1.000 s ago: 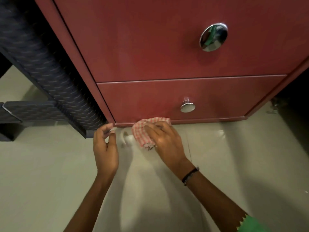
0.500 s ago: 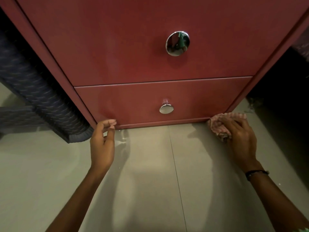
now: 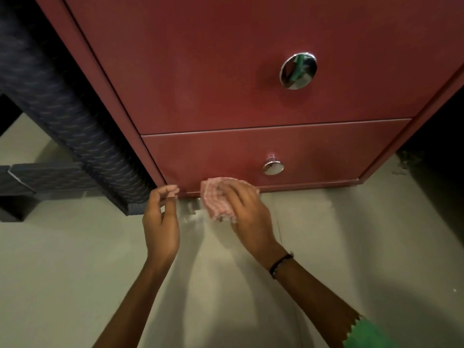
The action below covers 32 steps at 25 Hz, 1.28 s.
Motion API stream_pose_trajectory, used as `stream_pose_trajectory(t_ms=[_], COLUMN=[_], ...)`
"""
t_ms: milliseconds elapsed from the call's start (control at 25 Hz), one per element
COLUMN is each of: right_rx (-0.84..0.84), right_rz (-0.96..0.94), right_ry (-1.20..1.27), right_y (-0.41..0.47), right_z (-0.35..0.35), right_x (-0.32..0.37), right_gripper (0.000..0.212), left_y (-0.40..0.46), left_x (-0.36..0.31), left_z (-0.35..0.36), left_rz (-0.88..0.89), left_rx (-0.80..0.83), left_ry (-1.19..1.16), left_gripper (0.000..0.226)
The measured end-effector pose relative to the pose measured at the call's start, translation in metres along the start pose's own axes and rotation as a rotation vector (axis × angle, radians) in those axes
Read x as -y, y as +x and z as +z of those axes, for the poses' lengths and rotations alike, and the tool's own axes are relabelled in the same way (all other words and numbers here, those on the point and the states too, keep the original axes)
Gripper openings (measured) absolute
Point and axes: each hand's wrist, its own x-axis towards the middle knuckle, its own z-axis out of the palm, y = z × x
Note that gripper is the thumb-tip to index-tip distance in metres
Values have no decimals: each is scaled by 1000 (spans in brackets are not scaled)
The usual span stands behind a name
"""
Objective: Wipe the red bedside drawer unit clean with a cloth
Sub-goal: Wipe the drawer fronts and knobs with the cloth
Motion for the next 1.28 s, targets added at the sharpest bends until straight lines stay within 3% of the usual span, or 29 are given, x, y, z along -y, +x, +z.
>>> stream_pose_trajectory(t_ms=[80, 200, 400, 520, 600, 760, 880, 1040, 1120, 1200, 1280], right_rx=[62, 52, -116, -273, -388, -663, -663, -307, -240, -375, -591], right_rz=[-256, -361, -138, 104, 222, 286, 85, -426, -569, -556, -408], right_ry=[-124, -249, -296, -236, -161, 23, -47, -260, -333, -313, -240], right_y=[20, 24, -13, -25, -19, 26, 63, 85, 101, 124, 149], right_z=[15, 15, -40, -79, -96, -114, -114, -73, -65, -81, -112], right_x=[22, 17, -62, -101, -107, -81, -36, 20, 36, 44, 46], right_gripper=[40, 34, 26, 34, 36, 31, 24, 20, 22, 20, 17], left_y=[1, 3, 4, 6, 7, 7, 9, 9, 8, 8, 10], left_x=[-2, -4, -9, -15, -20, -37, -46, -56, -58, -60, -65], left_z=[-5, -11, -7, 4, 13, 23, 22, 15, 6, -7, -17], left_rz=[28, 27, 62, 95, 114, 158, 188, 228, 211, 199, 212], left_rx=[-9, 0, 74, 104, 115, 129, 118, 52, 11, -16, -20], left_ry=[1, -13, -4, -18, -43, -64, -84, -62, -75, -94, -95], left_gripper=[19, 18, 16, 16, 16, 20, 18, 17, 18, 18, 16])
